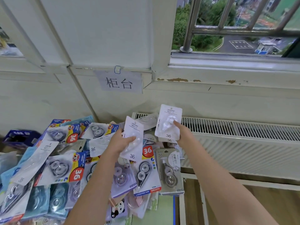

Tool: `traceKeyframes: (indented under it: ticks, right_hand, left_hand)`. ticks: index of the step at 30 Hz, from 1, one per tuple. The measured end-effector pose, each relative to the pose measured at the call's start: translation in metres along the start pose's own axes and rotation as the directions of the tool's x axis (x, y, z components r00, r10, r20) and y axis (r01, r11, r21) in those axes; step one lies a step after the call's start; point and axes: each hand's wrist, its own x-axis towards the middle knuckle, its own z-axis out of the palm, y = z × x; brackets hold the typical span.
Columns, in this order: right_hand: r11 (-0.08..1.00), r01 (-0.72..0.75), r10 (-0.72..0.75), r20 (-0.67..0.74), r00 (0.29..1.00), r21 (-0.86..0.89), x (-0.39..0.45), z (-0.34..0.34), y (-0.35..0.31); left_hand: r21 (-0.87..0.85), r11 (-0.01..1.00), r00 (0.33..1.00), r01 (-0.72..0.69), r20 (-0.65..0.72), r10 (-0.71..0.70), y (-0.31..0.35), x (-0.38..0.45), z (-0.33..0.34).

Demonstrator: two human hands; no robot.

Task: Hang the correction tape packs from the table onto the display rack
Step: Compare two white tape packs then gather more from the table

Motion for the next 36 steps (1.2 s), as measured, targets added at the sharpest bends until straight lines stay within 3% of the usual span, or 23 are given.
traceKeyframes:
  ticks: [4, 9, 13, 16, 21, 27, 32, 36]
  right_hand:
    - [0.993, 0.026, -0.03, 0.028, 0.999, 0.117, -0.034, -0.01, 0.018]
    - [0.972, 0.208, -0.201, -0.075, 0.977, 0.109, -0.105, -0.028, 0.038]
    - [0.9, 0.395, -0.368, -0.168, 0.915, 0.183, -0.184, -0.043, 0.05]
    - [0.828, 0.539, -0.481, -0.298, 0.825, 0.154, -0.254, -0.065, 0.059]
    - [0.687, 0.725, -0.569, -0.581, 0.583, 0.054, -0.384, -0.108, 0.081]
    - [0.536, 0.839, -0.524, -0.817, 0.241, -0.097, -0.536, -0.144, 0.133]
    - [0.462, 0.84, -0.44, -0.896, -0.061, -0.284, -0.664, -0.16, 0.21]
    - [0.468, 0.792, -0.347, -0.906, -0.243, -0.392, -0.769, -0.162, 0.291]
  left_hand:
    - [-0.113, 0.989, 0.993, -0.099, 0.056, 0.106, 0.003, -0.018, -0.005]
    - [-0.275, 0.95, 0.961, -0.147, 0.189, 0.203, 0.012, -0.055, -0.007]
    - [-0.314, 0.922, 0.881, -0.225, 0.34, 0.33, 0.022, -0.087, 0.003]
    - [-0.323, 0.902, 0.805, -0.285, 0.431, 0.408, 0.039, -0.125, 0.023]
    - [-0.386, 0.854, 0.558, -0.349, 0.647, 0.52, 0.063, -0.224, 0.064]
    - [-0.49, 0.817, 0.17, -0.305, 0.816, 0.553, 0.063, -0.358, 0.112]
    - [-0.495, 0.831, -0.135, -0.255, 0.869, 0.476, 0.02, -0.483, 0.146]
    - [-0.465, 0.852, -0.358, -0.239, 0.858, 0.368, -0.035, -0.596, 0.146]
